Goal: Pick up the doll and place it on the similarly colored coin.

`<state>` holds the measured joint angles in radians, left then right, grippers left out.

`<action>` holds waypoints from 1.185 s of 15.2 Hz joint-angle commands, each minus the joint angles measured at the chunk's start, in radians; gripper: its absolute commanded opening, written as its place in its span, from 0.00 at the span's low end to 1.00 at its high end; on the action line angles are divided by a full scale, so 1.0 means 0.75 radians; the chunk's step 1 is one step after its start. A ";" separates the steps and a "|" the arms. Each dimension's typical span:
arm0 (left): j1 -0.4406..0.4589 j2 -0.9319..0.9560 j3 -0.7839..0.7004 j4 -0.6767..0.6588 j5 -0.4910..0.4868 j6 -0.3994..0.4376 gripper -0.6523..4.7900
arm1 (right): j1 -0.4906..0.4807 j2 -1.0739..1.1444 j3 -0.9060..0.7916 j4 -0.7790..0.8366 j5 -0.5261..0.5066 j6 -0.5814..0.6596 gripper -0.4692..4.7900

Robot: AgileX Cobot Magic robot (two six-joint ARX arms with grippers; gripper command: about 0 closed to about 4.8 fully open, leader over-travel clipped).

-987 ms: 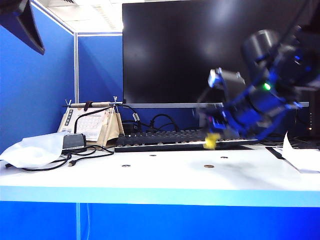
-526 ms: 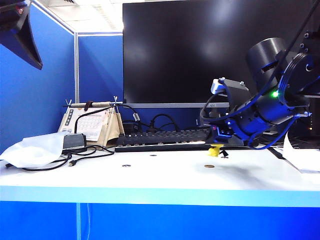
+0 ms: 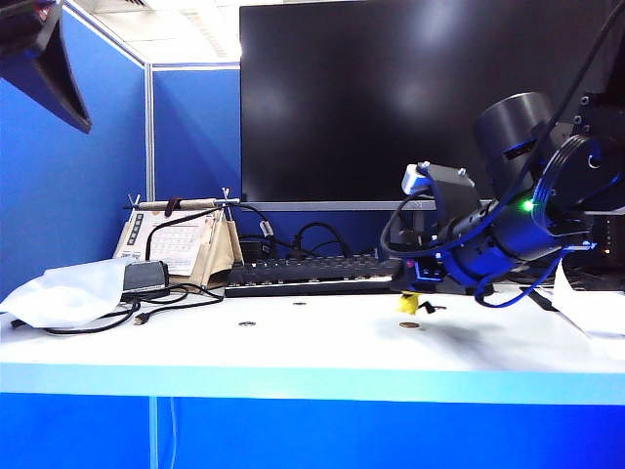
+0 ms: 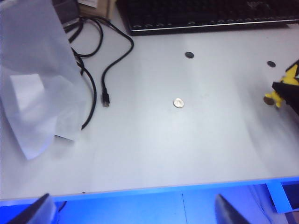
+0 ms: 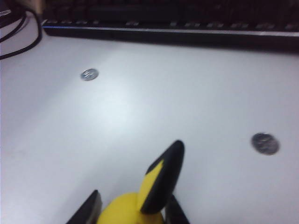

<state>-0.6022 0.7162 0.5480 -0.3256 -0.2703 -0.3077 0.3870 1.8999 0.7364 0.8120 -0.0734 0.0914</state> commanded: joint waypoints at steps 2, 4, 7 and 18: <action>-0.001 -0.002 -0.001 0.027 0.008 0.001 1.00 | 0.004 0.029 0.075 -0.031 0.008 -0.028 0.18; -0.001 -0.002 -0.001 0.027 0.008 0.001 1.00 | 0.003 0.045 0.120 -0.094 0.038 -0.057 0.18; -0.001 -0.003 -0.001 0.027 0.010 0.002 1.00 | 0.005 0.045 0.120 -0.170 0.038 -0.206 0.18; -0.001 -0.003 -0.001 0.026 0.033 0.006 1.00 | 0.004 0.045 0.119 -0.283 0.039 -0.238 0.51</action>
<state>-0.6022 0.7158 0.5480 -0.3176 -0.2489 -0.3073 0.3866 1.9400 0.8204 0.5903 -0.0490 -0.0837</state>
